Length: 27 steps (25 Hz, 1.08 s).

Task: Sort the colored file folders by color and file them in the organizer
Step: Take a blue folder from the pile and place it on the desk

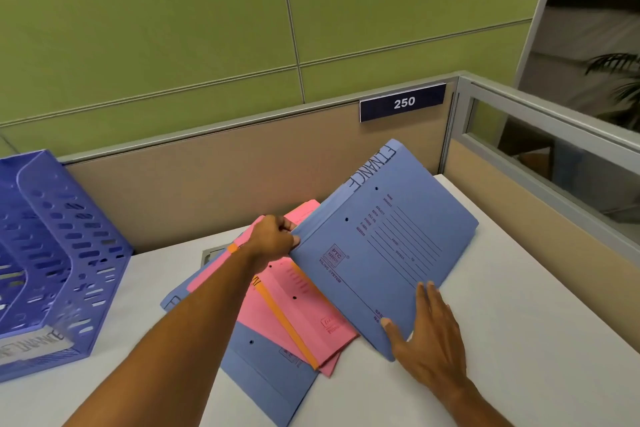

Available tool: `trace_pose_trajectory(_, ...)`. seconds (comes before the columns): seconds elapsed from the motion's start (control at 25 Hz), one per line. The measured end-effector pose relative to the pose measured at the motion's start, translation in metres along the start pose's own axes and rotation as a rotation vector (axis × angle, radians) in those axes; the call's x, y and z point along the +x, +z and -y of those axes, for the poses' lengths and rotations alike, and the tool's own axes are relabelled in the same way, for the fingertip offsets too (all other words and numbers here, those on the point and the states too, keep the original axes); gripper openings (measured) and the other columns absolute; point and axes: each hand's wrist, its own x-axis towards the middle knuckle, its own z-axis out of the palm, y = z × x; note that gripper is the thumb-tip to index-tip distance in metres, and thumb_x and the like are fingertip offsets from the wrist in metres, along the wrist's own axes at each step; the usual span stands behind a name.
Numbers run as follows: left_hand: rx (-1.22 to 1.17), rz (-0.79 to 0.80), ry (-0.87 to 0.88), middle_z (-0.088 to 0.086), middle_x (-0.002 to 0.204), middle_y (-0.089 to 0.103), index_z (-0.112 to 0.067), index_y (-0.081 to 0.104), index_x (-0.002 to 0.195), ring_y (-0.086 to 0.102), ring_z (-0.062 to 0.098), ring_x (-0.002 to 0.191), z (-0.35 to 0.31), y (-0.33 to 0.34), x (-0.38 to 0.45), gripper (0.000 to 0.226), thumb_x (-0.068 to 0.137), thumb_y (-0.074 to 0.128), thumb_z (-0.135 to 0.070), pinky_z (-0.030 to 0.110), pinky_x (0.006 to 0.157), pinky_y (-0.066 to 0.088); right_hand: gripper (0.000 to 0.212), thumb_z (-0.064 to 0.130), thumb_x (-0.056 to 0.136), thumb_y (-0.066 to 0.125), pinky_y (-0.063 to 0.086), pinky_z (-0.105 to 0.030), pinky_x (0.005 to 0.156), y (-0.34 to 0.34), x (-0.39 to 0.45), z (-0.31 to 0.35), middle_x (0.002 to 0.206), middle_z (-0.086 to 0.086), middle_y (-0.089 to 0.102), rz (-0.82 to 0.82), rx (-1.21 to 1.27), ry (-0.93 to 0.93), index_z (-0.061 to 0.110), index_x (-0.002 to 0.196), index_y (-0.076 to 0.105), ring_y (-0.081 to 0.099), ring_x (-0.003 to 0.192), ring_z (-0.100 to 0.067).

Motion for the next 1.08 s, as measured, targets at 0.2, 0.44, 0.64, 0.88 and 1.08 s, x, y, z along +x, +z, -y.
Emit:
trace_pose_trajectory(0.2,-0.169,-0.019,-0.002,0.011,0.075,0.054,-0.007,0.058,0.076,0.054,0.021,0.067,0.012,-0.014,-0.050,0.018,0.086,0.056,0.008,0.027,0.057,0.050,0.054,0.022,0.093,0.061,0.041,-0.042,0.103,-0.049,0.009,0.014,0.139,-0.018,0.050,-0.218,0.547,0.278,0.004,0.140,0.042,0.047,0.128,-0.033)
trace_pose_trajectory(0.44,-0.332,-0.028,-0.066,0.009,0.074,0.060,-0.003,0.057,0.079,0.064,0.013,0.065,0.026,-0.037,-0.111,0.015,0.090,0.054,0.007,0.029,0.062,0.055,0.019,0.010,0.094,0.057,0.047,-0.026,0.065,-0.084,0.000,0.029,0.083,-0.009,0.070,-0.189,0.916,0.336,0.007,0.076,0.062,0.058,0.076,-0.022)
trace_pose_trajectory(0.64,-0.444,0.006,-0.130,0.015,0.094,0.067,-0.002,0.057,0.087,0.068,0.025,0.085,0.044,-0.052,-0.157,0.007,0.092,0.055,0.002,0.028,0.064,0.059,0.022,0.005,0.093,0.060,0.055,-0.044,0.089,-0.097,-0.010,0.039,0.105,-0.008,0.071,-0.106,1.232,0.305,0.005,0.114,0.066,0.069,0.096,-0.027)
trace_pose_trajectory(0.88,-0.522,0.101,-0.251,0.021,0.116,0.060,-0.002,0.058,0.103,0.063,0.035,0.106,0.079,-0.068,-0.201,0.023,0.084,0.064,0.008,0.040,0.077,0.060,0.015,0.001,0.092,0.058,0.056,-0.044,0.084,-0.098,-0.029,0.053,0.101,-0.012,0.071,-0.006,1.202,0.247,0.009,0.099,0.068,0.068,0.092,-0.033)
trace_pose_trajectory(1.08,-0.481,0.143,-0.231,0.018,0.116,0.064,-0.003,0.062,0.108,0.065,0.034,0.103,0.097,-0.080,-0.235,0.024,0.085,0.065,0.003,0.039,0.076,0.059,0.020,-0.001,0.092,0.056,0.057,-0.043,0.080,-0.078,-0.055,0.070,0.097,-0.010,0.072,0.118,1.121,0.200,0.012,0.095,0.070,0.068,0.089,-0.030)
